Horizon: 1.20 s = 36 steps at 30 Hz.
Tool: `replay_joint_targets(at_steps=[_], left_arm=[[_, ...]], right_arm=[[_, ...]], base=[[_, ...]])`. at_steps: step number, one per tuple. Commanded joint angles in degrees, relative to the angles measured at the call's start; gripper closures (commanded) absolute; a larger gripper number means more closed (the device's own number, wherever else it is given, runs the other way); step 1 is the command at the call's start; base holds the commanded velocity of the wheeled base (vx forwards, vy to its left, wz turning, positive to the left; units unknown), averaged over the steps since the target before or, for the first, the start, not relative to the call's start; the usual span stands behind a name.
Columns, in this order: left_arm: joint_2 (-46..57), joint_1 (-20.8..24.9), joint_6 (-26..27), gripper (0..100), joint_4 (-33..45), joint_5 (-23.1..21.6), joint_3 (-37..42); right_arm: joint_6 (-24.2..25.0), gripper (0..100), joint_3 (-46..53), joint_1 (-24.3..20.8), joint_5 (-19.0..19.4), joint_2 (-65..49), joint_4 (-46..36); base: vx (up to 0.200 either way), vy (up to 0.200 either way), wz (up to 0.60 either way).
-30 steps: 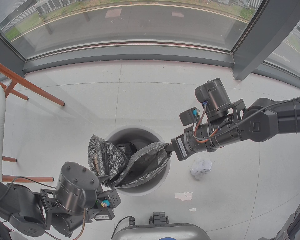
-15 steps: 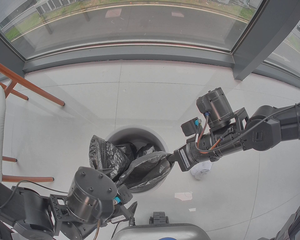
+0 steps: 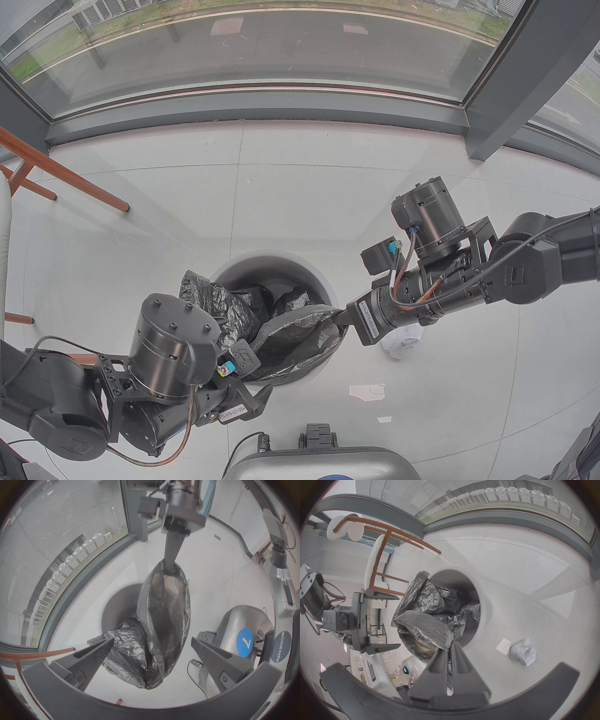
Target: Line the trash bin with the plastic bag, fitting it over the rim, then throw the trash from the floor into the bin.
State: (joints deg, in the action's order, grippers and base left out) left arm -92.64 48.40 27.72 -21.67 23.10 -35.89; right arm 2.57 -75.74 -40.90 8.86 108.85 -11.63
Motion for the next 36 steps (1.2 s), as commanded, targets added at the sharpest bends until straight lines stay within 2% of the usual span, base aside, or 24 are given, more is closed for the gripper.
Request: replay_joint_targets(at_steps=[1, 8, 13, 16, 21, 28, 32, 36], left_arm=[[-1.7, -1.1, 0.1, 100, 0.0, -0.2, 1.0], [-1.2, -6.0, 2.2, 100, -1.7, -0.4, 4.9], [-1.8, -8.8, 2.4, 100, -8.6, -0.6, 5.2], [-2.5, -9.0, 2.4, 100, -12.2, -2.7, 3.5], [-2.7, -12.2, 3.9, 100, -12.1, -4.5, 0.6], [-5.7, -13.1, 5.5, 100, -12.2, -5.7, -6.3], [-8.4, -13.1, 6.8, 100, -12.3, -7.1, -11.7], [-10.9, -13.0, 7.0, 100, -12.1, -7.5, -16.3]], right_arm=[[0.1, 100, 0.1, -0.5, 0.0, 0.1, 0.0], [-0.1, 100, 0.7, -0.6, 0.0, 0.1, 1.9], [-0.1, 100, 2.1, -0.6, 0.0, -0.1, 2.0], [-0.1, 100, 3.1, -0.6, 0.0, -0.3, 2.6], [-0.2, 100, 2.9, -0.1, 0.1, 0.0, 4.3], [0.2, 100, 3.1, 0.6, 0.0, -0.1, 5.0], [0.0, 100, 2.7, 3.5, 0.0, 0.5, 9.4], [-0.4, 100, 1.6, 6.0, 0.5, 0.5, 10.1]], base=[[0.000, 0.000, 0.00], [0.000, 0.000, 0.00], [0.000, 0.000, 0.00], [0.000, 0.000, 0.00], [0.000, 0.000, 0.00], [0.000, 0.000, 0.00], [0.000, 0.000, 0.00], [0.000, 0.000, 0.00]])
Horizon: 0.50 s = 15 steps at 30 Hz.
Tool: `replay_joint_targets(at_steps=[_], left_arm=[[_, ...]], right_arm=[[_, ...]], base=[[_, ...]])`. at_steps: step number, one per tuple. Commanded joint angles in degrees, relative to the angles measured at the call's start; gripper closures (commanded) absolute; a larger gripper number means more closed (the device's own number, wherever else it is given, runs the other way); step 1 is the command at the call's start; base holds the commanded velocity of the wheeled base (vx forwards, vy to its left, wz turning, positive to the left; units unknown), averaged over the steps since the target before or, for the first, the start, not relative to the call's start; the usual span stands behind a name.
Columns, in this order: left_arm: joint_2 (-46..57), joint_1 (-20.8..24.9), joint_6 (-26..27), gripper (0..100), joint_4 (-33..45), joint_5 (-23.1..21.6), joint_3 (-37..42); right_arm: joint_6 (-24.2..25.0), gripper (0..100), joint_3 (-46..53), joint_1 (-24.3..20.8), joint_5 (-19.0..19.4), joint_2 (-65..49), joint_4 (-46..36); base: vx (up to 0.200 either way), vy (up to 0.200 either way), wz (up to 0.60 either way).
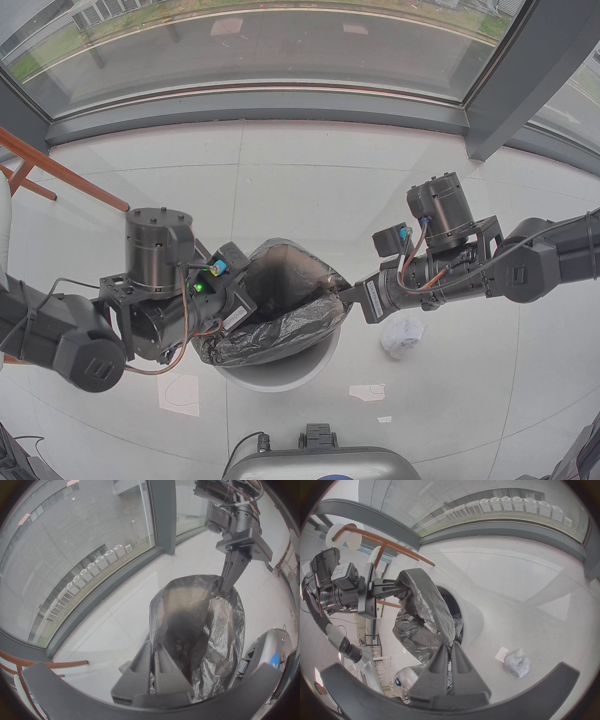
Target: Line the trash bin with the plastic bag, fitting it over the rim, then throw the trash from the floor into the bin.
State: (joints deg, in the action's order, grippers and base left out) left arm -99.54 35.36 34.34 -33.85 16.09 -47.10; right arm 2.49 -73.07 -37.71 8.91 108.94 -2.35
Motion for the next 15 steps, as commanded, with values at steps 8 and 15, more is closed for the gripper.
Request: replay_joint_targets(at_steps=[8, 15], left_arm=[[-5.3, 0.0, 0.6, 100, 0.3, -2.0, -7.7], [-5.8, -0.1, 1.6, 100, 0.3, -2.5, -9.1]], right_arm=[[-0.5, 100, -1.0, 5.1, 1.4, -0.3, 0.9], [-0.5, 100, 0.3, 6.8, 1.6, -0.7, 0.8]], base=[[0.000, 0.000, 0.00], [0.000, 0.000, 0.00]])
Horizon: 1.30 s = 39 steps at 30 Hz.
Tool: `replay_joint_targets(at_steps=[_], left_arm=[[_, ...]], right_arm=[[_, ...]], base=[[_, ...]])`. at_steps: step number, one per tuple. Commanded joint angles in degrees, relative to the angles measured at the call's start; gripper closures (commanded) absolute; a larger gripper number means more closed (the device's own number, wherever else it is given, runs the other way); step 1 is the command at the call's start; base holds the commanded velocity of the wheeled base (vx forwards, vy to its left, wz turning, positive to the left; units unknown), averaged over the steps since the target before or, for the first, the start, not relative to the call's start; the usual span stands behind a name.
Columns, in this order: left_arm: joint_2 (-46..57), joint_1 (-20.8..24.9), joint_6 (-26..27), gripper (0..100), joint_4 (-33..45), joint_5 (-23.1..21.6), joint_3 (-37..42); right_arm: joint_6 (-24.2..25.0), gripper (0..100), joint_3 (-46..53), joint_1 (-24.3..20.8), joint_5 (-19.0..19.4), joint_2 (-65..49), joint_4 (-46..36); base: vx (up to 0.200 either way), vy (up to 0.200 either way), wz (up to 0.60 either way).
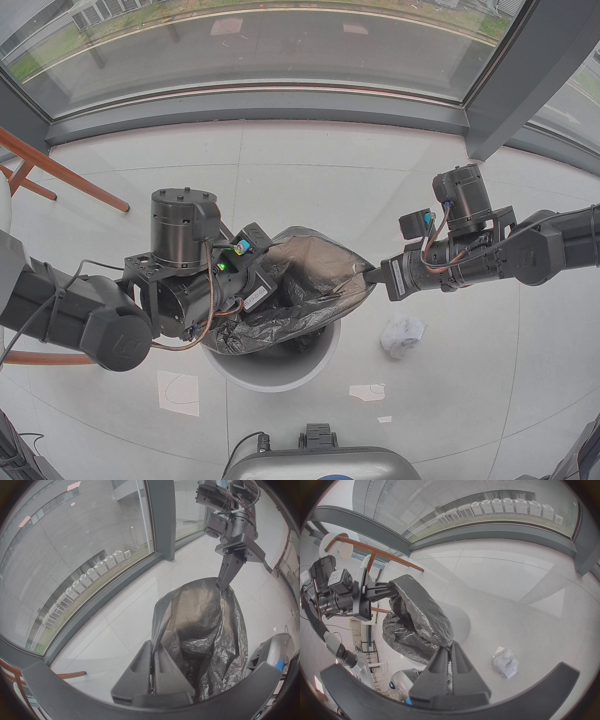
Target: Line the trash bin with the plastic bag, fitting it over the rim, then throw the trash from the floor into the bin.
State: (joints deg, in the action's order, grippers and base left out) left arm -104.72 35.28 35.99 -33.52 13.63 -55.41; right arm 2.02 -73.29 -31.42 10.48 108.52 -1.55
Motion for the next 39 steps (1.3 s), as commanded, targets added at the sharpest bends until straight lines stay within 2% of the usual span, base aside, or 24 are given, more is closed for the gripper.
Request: replay_joint_targets(at_steps=[1, 6, 7, 12, 24, 25, 31, 33, 35, 39], left_arm=[[-0.7, -0.1, 0.0, 100, -0.1, 0.0, -0.9], [-1.9, -1.4, 0.2, 100, -0.1, -1.1, -2.4], [-2.0, -1.4, 0.5, 100, -0.1, -1.3, -2.8], [-2.0, -2.6, 2.5, 100, -0.1, -1.9, -3.4], [-3.5, -3.3, 3.0, 100, -0.2, -3.4, -3.4], [-3.5, -3.6, 3.2, 0, -0.3, -3.4, -3.4], [-2.7, -4.2, 4.3, 0, 0.0, -3.5, -3.7], [1.1, -4.3, 4.4, 0, 3.6, -3.7, -3.7], [4.8, -4.3, 4.5, 0, 10.7, -3.9, -4.4], [9.4, -4.3, 4.4, 0, 19.4, -8.3, -7.0]], right_arm=[[-0.1, 100, 0.6, 0.5, 0.1, -0.3, -0.1], [0.0, 100, 1.0, 1.4, 0.1, 0.2, 0.1], [0.0, 0, 1.0, 1.7, 0.1, 0.3, 0.1], [0.5, 0, 1.2, 2.2, 0.1, 0.0, 0.3], [1.4, 0, 4.4, 1.6, -0.5, -4.3, 0.2], [1.4, 0, 4.8, 1.6, -0.5, -4.5, 0.3], [1.4, 0, 7.2, 1.8, -0.5, -6.5, 1.4], [1.2, 0, 9.7, 2.0, -0.5, -7.3, 3.0], [1.2, 0, 11.3, 1.7, -0.5, -7.6, 3.9], [1.2, 0, 13.3, 1.1, -0.6, -8.1, 5.2]], base=[[0.000, 0.000, 0.00], [0.000, 0.000, 0.00], [0.000, 0.000, 0.00], [0.000, 0.000, 0.00], [0.000, 0.000, 0.00], [0.000, 0.000, 0.00], [0.000, 0.000, 0.00], [0.000, 0.000, 0.00], [0.000, 0.000, 0.00], [0.000, 0.000, 0.00]])
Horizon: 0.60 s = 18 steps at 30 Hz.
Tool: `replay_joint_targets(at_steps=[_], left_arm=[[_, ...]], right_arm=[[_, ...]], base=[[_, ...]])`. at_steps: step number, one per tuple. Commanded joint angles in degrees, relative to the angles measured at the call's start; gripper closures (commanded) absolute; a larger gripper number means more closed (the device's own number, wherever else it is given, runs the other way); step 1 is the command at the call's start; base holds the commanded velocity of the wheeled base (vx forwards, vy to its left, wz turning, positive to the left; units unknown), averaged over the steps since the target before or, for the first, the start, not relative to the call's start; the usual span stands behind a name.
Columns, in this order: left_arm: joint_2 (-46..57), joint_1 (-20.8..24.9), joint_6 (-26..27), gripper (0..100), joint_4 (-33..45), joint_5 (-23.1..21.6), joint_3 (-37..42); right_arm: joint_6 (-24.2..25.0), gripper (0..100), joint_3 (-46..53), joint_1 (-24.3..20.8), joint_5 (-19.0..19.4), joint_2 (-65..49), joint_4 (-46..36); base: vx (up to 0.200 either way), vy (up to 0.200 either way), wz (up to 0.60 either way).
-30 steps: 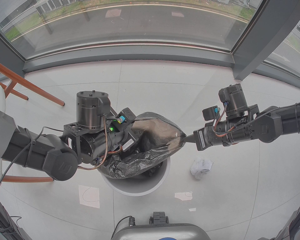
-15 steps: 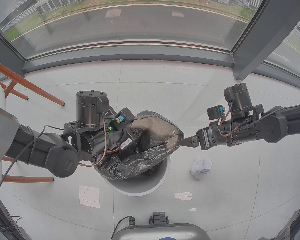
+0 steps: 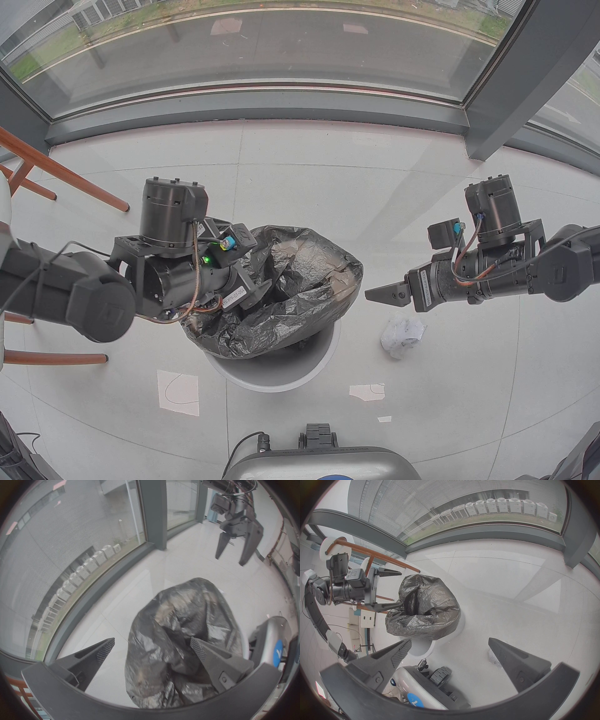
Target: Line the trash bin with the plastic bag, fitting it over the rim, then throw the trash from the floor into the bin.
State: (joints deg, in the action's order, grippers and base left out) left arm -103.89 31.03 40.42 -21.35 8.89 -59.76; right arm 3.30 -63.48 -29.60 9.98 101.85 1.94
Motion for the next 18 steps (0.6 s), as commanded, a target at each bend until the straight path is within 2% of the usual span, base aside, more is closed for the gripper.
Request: replay_joint_targets(at_steps=[1, 4, 7, 8, 9, 10, 13, 18], left_arm=[[8.8, 0.0, -0.1, 0, 7.4, -3.7, -2.7], [12.3, 0.3, -0.6, 0, 12.2, -8.9, -3.3], [15.8, 0.4, -0.6, 0, 22.8, -17.6, -3.0], [16.7, 0.2, -0.4, 0, 26.1, -19.8, -2.7], [16.7, 0.2, -0.4, 0, 26.1, -19.8, -2.7], [18.1, 0.2, 0.0, 0, 31.4, -22.2, -1.9], [18.4, 0.3, 0.6, 0, 33.2, -22.5, 2.0], [16.3, 0.3, 4.1, 0, 27.5, -22.7, 6.2]], right_arm=[[-0.1, 0, 3.5, -0.7, -0.1, -1.6, 1.8], [-0.1, 0, 4.2, -1.1, -0.1, -2.3, 2.1], [-0.1, 0, 4.2, -1.1, -0.1, -2.4, 2.1], [-0.1, 0, 4.1, -1.2, -0.1, -2.4, 2.1], [-0.1, 0, 4.1, -1.2, -0.1, -2.4, 2.1], [-0.1, 0, 4.0, -1.6, -0.1, -2.4, 2.2], [-0.1, 0, 3.9, -2.4, -0.1, -2.4, 2.2], [0.0, 0, 4.1, -3.9, -1.4, -3.1, 2.2]], base=[[0.000, 0.000, 0.00], [0.000, 0.000, 0.00], [0.000, 0.000, 0.00], [0.000, 0.000, 0.00], [0.000, 0.000, 0.00], [0.000, 0.000, 0.00], [0.000, 0.000, 0.00], [0.000, 0.000, 0.00]])
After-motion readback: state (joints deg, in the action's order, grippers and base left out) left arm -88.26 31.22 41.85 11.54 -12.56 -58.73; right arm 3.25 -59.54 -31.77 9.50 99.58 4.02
